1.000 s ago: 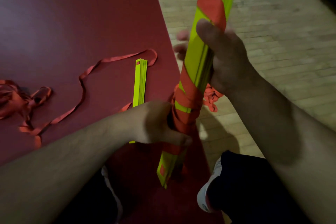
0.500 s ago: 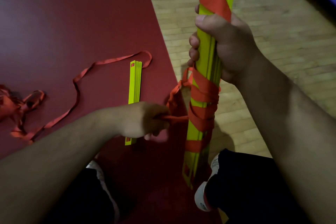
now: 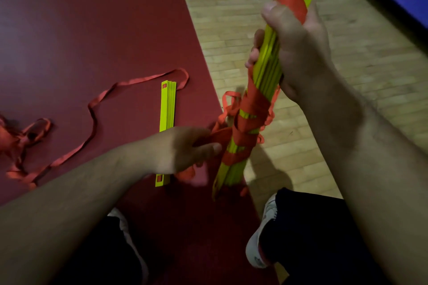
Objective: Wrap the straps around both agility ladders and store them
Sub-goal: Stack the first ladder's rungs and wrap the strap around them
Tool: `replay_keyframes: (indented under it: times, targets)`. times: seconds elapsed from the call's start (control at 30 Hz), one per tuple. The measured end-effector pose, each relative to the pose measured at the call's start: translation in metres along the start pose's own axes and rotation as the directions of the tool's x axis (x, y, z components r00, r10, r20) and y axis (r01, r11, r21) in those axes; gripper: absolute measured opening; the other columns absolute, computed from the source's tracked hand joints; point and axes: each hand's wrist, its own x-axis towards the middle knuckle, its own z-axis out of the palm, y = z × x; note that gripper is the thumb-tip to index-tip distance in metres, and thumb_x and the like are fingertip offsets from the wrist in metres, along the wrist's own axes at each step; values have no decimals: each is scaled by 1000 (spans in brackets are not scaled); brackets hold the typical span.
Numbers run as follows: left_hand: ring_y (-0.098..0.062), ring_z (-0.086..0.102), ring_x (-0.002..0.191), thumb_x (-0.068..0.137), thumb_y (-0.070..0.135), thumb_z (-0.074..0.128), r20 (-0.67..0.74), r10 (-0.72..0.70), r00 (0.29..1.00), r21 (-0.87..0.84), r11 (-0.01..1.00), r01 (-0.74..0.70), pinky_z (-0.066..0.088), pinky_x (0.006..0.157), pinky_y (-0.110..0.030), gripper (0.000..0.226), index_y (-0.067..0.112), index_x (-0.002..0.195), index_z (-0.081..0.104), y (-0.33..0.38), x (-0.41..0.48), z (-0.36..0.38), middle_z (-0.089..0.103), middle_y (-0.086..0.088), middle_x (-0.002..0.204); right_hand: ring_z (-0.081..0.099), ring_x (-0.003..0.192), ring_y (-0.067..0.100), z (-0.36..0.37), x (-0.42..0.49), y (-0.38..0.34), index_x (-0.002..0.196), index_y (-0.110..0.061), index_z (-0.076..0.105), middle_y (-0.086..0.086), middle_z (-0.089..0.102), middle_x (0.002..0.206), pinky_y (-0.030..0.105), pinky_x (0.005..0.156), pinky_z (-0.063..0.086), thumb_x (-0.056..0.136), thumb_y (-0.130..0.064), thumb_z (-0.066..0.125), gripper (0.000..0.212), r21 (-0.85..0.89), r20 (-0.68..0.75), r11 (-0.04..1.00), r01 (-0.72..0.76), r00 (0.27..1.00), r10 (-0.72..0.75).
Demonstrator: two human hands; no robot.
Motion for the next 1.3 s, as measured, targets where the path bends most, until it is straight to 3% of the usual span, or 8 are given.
replay_keyframes:
  times: [0.17,0.37,0.53,0.8,0.9,1.0,1.1,1.3]
  targets:
    - [-8,62,66,90,65,51,-67,71,995,300,953,-48,46,59,-31,32,40,109,46,4,-8,5,56,10,66,60,85,30,-2,4,0,107,-17,52,10,57,91,65,81,55,85,-37,61,30,-62,-121,995,83,989,-90]
    - [-21,64,81,67,88,43,-295,76,952,467,881,74,41,58,-32,61,36,98,46,19,-11,19,45,12,69,65,76,5,2,-1,11,114,-8,53,-8,64,84,29,73,56,88,-26,72,36,-114,-337,971,209,911,-236]
    - [-20,59,73,72,81,57,-490,-1,872,377,901,213,36,56,-31,52,31,77,43,24,-4,27,53,8,72,69,77,6,13,-8,14,119,-11,53,-10,67,84,33,77,59,83,-25,79,46,-118,-366,974,191,904,-222]
    - [5,51,50,78,59,72,-343,134,930,195,978,-69,36,53,-24,26,45,69,52,22,-5,18,55,16,55,70,87,13,7,-1,7,122,-8,56,0,70,97,39,85,59,89,-37,70,46,73,-257,989,132,960,-110]
    - [1,69,78,77,43,79,-127,127,984,-301,940,-160,55,69,-30,17,34,90,72,23,-9,11,74,14,80,65,84,25,-5,1,6,116,-9,61,10,67,90,39,77,54,88,-42,66,43,397,50,912,-98,995,86]
    - [-8,68,86,79,32,79,62,206,977,-446,881,-157,57,73,-35,13,35,91,74,25,-13,12,76,8,89,64,113,38,-13,-2,12,125,-18,57,20,66,118,50,96,50,64,-37,88,70,469,459,822,-323,884,86]
    - [-7,69,87,79,36,78,107,229,968,-404,899,-168,57,76,-35,13,40,90,72,22,-11,15,75,12,89,68,84,27,-12,-3,11,124,-14,53,11,68,95,43,79,56,71,-22,78,58,418,549,830,-370,831,94]
    - [12,56,70,77,58,75,-8,149,989,150,978,-146,41,64,-15,33,38,95,56,9,-6,17,61,21,76,56,54,21,1,-3,0,90,-12,56,8,55,66,31,57,49,93,-15,53,6,162,175,959,-233,963,204]
